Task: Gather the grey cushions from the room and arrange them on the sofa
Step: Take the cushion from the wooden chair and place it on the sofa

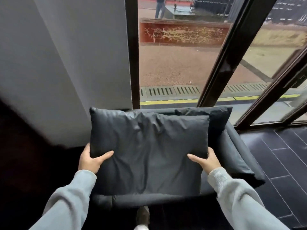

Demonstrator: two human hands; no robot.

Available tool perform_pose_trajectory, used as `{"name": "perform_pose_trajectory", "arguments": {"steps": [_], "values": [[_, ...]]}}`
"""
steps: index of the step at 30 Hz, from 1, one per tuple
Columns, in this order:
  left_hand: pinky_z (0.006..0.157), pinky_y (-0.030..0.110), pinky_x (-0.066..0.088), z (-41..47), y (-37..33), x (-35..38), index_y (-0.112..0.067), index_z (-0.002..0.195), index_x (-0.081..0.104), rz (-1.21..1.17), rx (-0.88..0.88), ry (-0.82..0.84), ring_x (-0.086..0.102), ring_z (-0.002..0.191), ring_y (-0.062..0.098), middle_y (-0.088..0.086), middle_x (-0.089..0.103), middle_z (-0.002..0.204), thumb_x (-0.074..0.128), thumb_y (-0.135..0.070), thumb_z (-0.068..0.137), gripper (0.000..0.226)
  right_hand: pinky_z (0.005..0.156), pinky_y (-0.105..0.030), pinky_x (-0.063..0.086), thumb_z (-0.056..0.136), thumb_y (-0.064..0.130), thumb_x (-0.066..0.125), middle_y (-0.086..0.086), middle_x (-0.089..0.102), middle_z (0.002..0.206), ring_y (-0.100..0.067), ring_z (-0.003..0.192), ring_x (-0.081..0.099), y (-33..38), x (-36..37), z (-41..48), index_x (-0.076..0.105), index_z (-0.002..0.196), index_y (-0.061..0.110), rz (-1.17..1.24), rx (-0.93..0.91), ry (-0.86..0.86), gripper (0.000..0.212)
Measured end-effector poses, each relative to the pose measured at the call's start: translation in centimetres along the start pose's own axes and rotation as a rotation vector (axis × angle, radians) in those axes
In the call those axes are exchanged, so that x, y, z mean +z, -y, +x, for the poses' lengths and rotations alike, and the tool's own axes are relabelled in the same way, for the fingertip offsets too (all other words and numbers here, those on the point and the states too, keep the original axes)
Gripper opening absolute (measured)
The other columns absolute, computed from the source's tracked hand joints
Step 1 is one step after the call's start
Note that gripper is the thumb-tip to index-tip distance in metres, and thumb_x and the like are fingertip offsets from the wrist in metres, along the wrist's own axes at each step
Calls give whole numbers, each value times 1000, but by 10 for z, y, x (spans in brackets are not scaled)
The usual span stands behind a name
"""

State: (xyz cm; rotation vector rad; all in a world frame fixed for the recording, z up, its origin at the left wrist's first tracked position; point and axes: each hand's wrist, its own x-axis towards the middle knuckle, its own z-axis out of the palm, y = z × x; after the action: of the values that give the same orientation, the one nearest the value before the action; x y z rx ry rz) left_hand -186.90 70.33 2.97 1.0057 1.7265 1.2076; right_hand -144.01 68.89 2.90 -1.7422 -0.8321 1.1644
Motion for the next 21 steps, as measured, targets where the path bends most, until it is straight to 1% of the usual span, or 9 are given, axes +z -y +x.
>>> {"name": "perform_pose_trajectory", "arguments": {"steps": [3,6,8,12,13,15,17,19,21], "values": [[98,40,54,67,15,26,-25,116,67,-3,-97,23,72,106,11,-10,75,112,101,-15,62,65,93,-41,58,68,15,98,-6,74,118,-21,103,73,2,29,62,57,128,16,1,64,-35,72],[100,45,54,122,32,51,-25,114,64,-21,-183,43,71,109,22,-1,75,116,100,-31,47,76,84,-35,55,71,10,95,-8,74,118,-20,102,72,5,53,120,57,128,13,4,81,-44,68],[99,44,53,155,51,66,-28,113,63,-29,-216,42,70,111,23,-1,74,118,103,-24,48,77,78,-32,56,74,7,92,-8,74,117,-21,101,73,0,67,156,57,130,12,32,107,-36,66],[93,35,55,208,100,93,-35,119,62,-37,-278,63,73,105,6,-8,74,119,101,-10,61,74,84,-34,55,74,3,90,-9,75,119,-19,104,72,-23,89,230,60,125,15,17,112,5,59],[95,35,55,222,112,101,-33,126,62,-35,-284,65,73,106,5,-8,74,120,99,-8,63,78,88,-36,55,74,4,90,-8,75,119,-21,107,72,-30,95,248,61,124,17,6,108,29,59],[104,42,52,250,131,115,-23,138,59,-21,-283,62,71,114,15,-1,73,124,96,-3,66,84,95,-42,56,70,10,93,-6,75,120,-23,111,72,-41,108,283,60,124,20,-12,100,86,64],[107,48,52,278,150,129,-18,139,59,5,-280,52,70,115,21,3,74,123,96,-5,67,81,100,-48,56,64,16,97,-6,75,122,-25,114,72,-54,124,318,57,125,19,-18,98,143,73],[105,49,53,302,165,138,-21,137,60,44,-280,23,70,113,21,1,75,121,96,-11,68,78,99,-48,57,61,21,102,-5,75,122,-24,115,72,-67,140,351,55,127,20,-6,88,191,81],[105,49,54,321,183,146,-26,134,61,63,-293,-33,71,112,20,-1,75,120,96,-13,70,74,91,-42,61,58,28,102,3,76,118,-19,112,74,-80,156,379,54,126,23,13,84,230,83]]}}
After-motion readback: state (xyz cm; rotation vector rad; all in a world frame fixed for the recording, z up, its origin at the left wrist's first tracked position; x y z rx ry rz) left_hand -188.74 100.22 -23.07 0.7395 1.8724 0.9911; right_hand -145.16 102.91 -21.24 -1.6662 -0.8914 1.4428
